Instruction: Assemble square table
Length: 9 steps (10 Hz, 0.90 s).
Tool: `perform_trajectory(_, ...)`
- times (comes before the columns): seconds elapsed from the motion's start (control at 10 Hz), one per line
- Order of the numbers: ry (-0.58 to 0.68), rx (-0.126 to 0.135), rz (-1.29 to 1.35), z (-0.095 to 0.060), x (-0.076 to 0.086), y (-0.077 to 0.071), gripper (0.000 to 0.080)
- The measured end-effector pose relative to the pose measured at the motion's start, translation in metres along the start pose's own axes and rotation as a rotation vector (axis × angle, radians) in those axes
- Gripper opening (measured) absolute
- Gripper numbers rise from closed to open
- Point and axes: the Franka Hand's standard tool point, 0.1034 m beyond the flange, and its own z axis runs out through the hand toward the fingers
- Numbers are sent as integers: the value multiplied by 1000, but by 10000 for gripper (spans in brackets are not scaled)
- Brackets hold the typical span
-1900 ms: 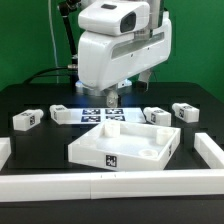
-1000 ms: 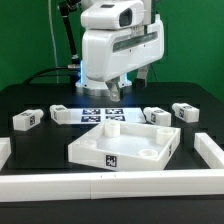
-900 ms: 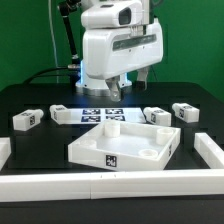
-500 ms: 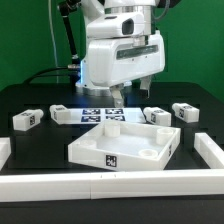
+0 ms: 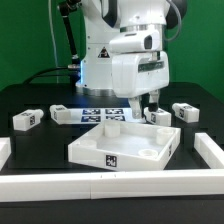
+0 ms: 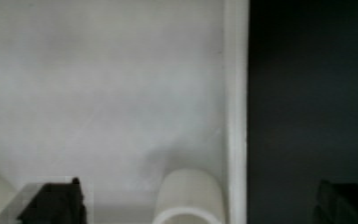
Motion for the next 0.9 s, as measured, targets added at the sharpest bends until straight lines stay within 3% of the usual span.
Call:
perform_trajectory(0.2,-6,19,-3,20,-3,-7,650)
perform_trajectory(0.5,-8,22,-1,23,-4,-8,650)
perform_trajectory(0.8,-8,23,-1,23,-5,-8,231)
perform_trajectory(0.9,-9,23,-1,23,-5,-8,231)
